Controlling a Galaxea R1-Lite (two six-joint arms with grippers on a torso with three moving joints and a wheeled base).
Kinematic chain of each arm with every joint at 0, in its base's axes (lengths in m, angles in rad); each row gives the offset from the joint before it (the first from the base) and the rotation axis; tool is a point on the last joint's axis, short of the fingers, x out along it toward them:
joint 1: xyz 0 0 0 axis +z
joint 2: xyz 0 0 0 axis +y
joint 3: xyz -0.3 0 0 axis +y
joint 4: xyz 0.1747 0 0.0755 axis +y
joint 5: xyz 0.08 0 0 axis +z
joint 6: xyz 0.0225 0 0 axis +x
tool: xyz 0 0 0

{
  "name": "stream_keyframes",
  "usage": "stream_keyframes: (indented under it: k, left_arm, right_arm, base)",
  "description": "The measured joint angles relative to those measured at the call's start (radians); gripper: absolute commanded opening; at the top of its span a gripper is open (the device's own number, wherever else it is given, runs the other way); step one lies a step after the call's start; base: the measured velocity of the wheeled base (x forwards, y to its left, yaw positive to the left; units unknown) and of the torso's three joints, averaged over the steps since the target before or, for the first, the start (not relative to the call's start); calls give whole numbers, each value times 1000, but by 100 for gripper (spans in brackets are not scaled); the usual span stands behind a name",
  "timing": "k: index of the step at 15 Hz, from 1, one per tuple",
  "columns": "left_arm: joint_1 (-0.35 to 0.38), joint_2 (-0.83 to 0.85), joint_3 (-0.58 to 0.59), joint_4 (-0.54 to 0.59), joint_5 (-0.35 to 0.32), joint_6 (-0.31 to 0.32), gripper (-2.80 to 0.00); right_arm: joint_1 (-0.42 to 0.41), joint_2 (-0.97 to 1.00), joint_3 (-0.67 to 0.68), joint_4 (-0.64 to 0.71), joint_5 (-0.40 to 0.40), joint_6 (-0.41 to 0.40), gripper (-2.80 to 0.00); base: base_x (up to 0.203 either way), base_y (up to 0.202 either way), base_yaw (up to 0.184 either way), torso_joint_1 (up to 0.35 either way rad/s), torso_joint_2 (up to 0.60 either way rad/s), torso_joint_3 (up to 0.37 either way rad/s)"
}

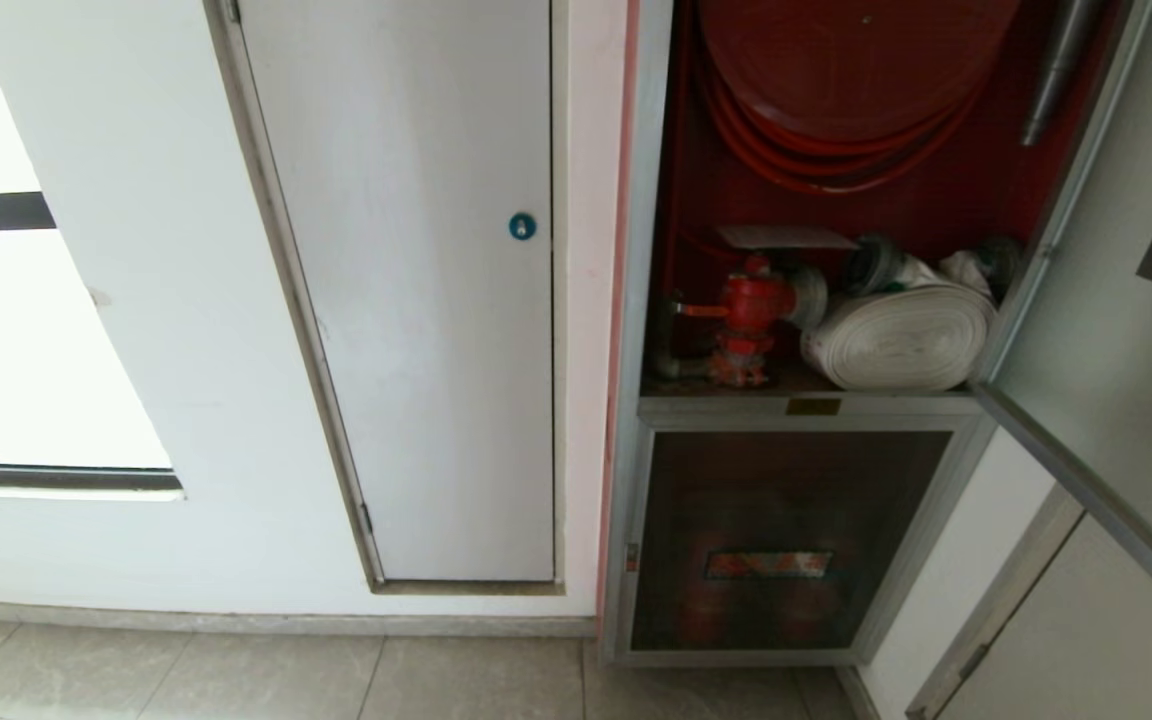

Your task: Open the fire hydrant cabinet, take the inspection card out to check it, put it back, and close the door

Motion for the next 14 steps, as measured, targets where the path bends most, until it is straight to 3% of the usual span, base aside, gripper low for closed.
stream_keyframes:
  k: [14]
  left_arm:
    - [0, 0, 0, 0, 0, 0, -280]
  right_arm:
    - [2, -52, 173, -134, 12, -2, -280]
  base:
    - [0, 0, 0, 0, 0, 0]
